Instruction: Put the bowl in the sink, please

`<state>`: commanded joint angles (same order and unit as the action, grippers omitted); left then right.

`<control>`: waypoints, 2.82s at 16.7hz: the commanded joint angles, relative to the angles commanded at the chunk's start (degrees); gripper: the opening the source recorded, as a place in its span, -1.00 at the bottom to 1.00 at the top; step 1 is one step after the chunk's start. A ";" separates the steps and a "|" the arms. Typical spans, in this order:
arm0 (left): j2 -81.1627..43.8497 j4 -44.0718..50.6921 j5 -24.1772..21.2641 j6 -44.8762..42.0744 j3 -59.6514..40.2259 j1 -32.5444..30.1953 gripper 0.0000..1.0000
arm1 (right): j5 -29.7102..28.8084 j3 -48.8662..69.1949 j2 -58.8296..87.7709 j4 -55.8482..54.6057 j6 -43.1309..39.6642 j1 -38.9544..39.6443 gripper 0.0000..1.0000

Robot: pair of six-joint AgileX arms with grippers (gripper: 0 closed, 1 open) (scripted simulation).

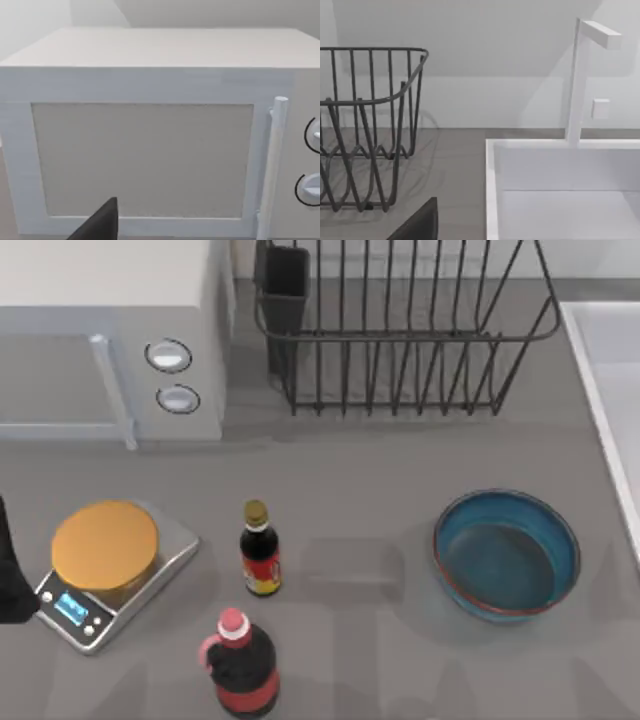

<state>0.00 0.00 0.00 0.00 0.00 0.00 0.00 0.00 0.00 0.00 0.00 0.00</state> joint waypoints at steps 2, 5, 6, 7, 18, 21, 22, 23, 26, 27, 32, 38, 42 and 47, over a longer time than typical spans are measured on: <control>0.00 0.00 0.00 0.00 0.00 0.00 1.00 | 0.00 0.01 0.01 0.01 0.00 0.00 1.00; 0.00 0.00 0.00 0.00 0.00 0.00 1.00 | 0.04 3.55 3.62 3.10 0.87 0.81 1.00; 0.00 0.00 0.00 0.00 0.00 0.00 1.00 | 0.03 5.93 6.05 5.06 1.42 1.29 1.00; 0.00 0.00 0.00 0.00 0.00 0.00 1.00 | 0.02 8.78 9.09 7.41 2.06 1.85 1.00; 0.00 0.00 0.00 0.00 0.00 0.00 1.00 | -0.22 52.41 67.36 45.92 11.66 11.01 1.00; 0.00 0.00 0.00 0.00 0.00 0.00 1.00 | -0.16 63.46 80.99 55.58 14.11 13.42 1.00; 0.00 0.00 0.00 0.00 0.00 0.00 1.00 | -0.14 66.77 85.04 58.34 14.84 14.12 1.00; 0.00 0.00 0.00 0.00 0.00 0.00 1.00 | -0.12 69.82 88.81 60.84 15.50 14.76 1.00; 0.00 0.00 0.00 0.00 0.00 0.00 1.00 | -0.06 77.00 97.40 66.52 17.02 16.25 1.00; 0.00 0.00 0.00 0.00 0.00 0.00 1.00 | -0.05 78.62 99.16 67.76 17.35 16.58 1.00; 0.00 0.00 0.00 0.00 0.00 0.00 1.00 | -0.03 80.60 101.36 69.25 17.74 16.99 1.00; 0.00 0.00 0.00 0.00 0.00 0.00 1.00 | -0.04 77.18 102.44 64.96 17.63 16.86 1.00; 0.00 0.00 0.00 0.00 0.00 0.00 1.00 | -0.05 69.96 105.86 53.62 17.85 17.00 1.00; 0.00 0.00 0.00 0.00 0.00 0.00 1.00 | -0.06 65.29 108.11 47.19 18.02 17.16 1.00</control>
<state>0.00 0.00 0.00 0.00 0.00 0.00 -0.06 65.29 108.11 47.19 18.02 17.16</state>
